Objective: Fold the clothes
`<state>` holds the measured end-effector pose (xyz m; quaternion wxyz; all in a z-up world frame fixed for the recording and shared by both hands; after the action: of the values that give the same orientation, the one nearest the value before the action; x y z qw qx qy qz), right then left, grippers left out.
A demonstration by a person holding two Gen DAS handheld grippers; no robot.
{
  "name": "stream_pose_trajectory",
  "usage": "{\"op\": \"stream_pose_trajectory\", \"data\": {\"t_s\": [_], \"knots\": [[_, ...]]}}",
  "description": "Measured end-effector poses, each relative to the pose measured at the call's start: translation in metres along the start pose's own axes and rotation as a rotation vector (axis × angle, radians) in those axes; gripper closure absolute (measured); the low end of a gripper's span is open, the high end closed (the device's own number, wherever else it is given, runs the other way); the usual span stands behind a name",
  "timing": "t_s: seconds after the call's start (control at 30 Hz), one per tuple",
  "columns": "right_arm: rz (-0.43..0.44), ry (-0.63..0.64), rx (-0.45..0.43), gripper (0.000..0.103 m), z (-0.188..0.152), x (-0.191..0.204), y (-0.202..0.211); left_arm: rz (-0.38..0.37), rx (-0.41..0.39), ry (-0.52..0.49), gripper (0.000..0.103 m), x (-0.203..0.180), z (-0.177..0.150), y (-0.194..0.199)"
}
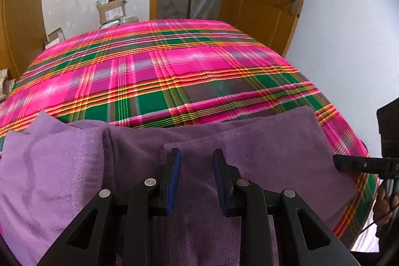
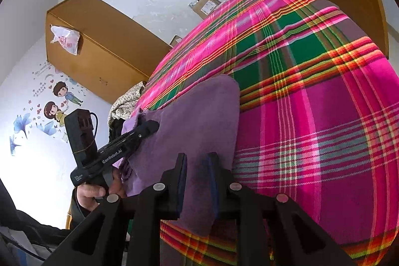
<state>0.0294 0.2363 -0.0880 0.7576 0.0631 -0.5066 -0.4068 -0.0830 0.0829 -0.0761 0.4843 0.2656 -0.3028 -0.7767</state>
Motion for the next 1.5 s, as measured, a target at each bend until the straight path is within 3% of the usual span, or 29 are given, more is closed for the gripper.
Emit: {"op": "stream_pose_trajectory", "data": {"t_s": [0.23,0.5,0.73,0.97,1.5], "knots": [[-0.076,0.075,-0.014,0.086,-0.003,0.007,0.001,0.006,-0.001,0.01,0.076,0.0,-0.005,0.007],[-0.145,0.096,-0.077,0.063,0.004,0.011,0.018,0.029,-0.021,0.001,0.076,-0.001,-0.016,0.031],[-0.187,0.044,-0.055,0.061,0.001,-0.003,0.015,0.012,-0.053,-0.016,0.076,-0.008,-0.027,0.05],[-0.138,0.041,-0.026,0.057,0.001,0.005,0.005,-0.025,-0.028,-0.025,0.076,-0.013,-0.046,0.048],[-0.125,0.01,-0.001,0.061,0.006,0.003,-0.001,-0.06,-0.043,-0.021,0.076,-0.014,-0.058,0.05]]}}
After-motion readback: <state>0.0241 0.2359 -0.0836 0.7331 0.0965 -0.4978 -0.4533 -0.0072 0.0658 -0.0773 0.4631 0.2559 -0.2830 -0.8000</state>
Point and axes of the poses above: each gripper's, at about its wrist camera, not at the fingertips, and y roughly against the way its jaws point, x to its left, z to its top, the point moved 10 cm from there along -y, roughly the way its jaws point, and after that the axes turned 1 degree about x, right-handed, at the moved point
